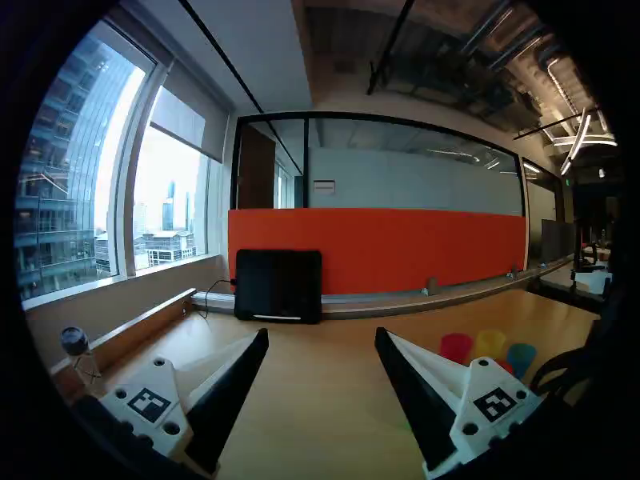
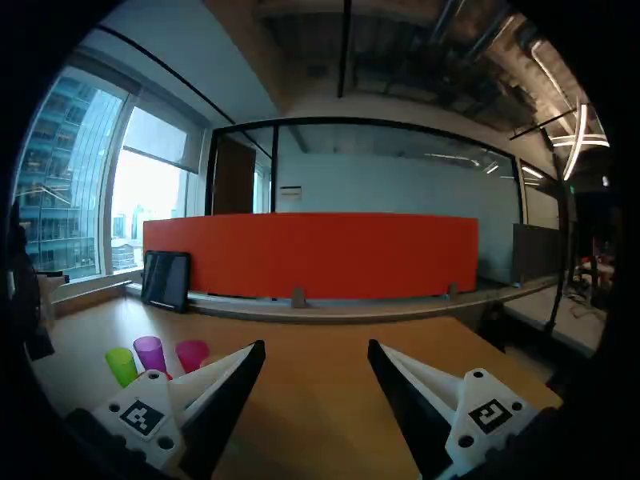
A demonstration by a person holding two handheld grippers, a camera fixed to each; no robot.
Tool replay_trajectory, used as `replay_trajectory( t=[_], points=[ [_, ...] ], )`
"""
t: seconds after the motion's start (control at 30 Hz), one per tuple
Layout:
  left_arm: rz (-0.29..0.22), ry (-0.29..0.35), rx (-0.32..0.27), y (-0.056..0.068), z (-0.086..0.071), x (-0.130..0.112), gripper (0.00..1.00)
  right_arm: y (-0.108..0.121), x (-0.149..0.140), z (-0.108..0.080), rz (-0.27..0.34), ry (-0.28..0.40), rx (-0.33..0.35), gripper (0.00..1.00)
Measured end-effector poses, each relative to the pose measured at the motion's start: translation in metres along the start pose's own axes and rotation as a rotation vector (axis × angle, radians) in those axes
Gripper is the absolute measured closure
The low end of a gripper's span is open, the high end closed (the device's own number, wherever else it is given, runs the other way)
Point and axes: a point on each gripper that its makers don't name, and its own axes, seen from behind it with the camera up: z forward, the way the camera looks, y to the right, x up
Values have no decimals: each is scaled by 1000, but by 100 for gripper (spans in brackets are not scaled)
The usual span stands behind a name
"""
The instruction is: Pour water
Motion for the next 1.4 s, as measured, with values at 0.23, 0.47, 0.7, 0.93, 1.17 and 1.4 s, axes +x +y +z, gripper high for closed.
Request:
replay_trajectory(
  t=[0.23,0.47,0.7,0.93,1.17,1.4],
  points=[
    [-15,-12,-29,0,9,40,1,1,41,8,-10,-8,18,0],
    [-34,-16,-83,7,16,77,1,-1,83,11,-1,8,46,1],
    [-20,2,-152,17,18,109,1,-3,109,10,-14,25,67,1],
    [-7,5,-228,30,18,117,1,-9,109,10,-4,7,127,0],
    [4,-13,-310,46,16,112,1,-26,116,5,-14,13,239,1],
    [6,-27,-423,71,11,112,1,-54,123,-3,-10,7,381,1]
  ],
)
